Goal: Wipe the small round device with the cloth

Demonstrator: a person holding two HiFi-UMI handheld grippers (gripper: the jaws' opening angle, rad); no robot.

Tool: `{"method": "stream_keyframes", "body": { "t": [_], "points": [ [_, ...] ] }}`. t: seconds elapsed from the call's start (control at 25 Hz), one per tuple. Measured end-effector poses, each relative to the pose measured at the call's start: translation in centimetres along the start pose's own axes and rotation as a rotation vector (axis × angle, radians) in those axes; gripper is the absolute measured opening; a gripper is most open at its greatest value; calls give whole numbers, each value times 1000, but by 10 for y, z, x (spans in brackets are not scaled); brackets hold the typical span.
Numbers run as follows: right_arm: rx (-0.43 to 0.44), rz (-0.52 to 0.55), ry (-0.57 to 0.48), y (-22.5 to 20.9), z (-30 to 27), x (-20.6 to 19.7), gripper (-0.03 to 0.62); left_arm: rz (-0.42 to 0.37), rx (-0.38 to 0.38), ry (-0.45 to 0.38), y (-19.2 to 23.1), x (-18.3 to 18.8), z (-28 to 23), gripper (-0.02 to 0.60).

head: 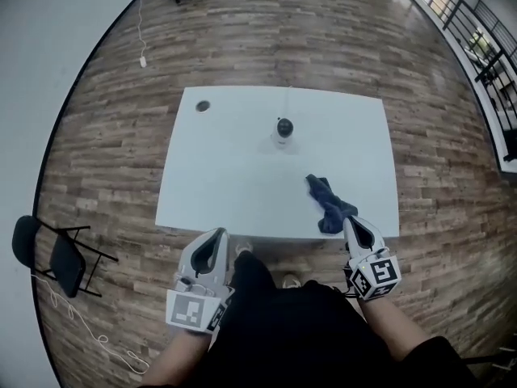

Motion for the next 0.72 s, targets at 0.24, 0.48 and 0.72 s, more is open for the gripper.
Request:
{"method": "stream_keyframes", "body": {
  "t": [0.24,0.48,0.72],
  "points": [
    [-101,-27,-18,26,-26,15,2,-31,-181,31,41,13,-47,3],
    [-178,8,42,50,-26,7,2,40,-306,-8,71,25,-75,3],
    [-273,-7,156,31,-7,-22,2,37,-355,-1,85,15,-98,3]
  ]
}}
Point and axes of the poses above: the fingertips, and each gripper's own axes: z backward along the fingers, y to its left, x out of its top, the point moved 3 cm from there along z, backward along the fingers, and after that the axes turned 11 degrees about -x, right-handed, at the moved point
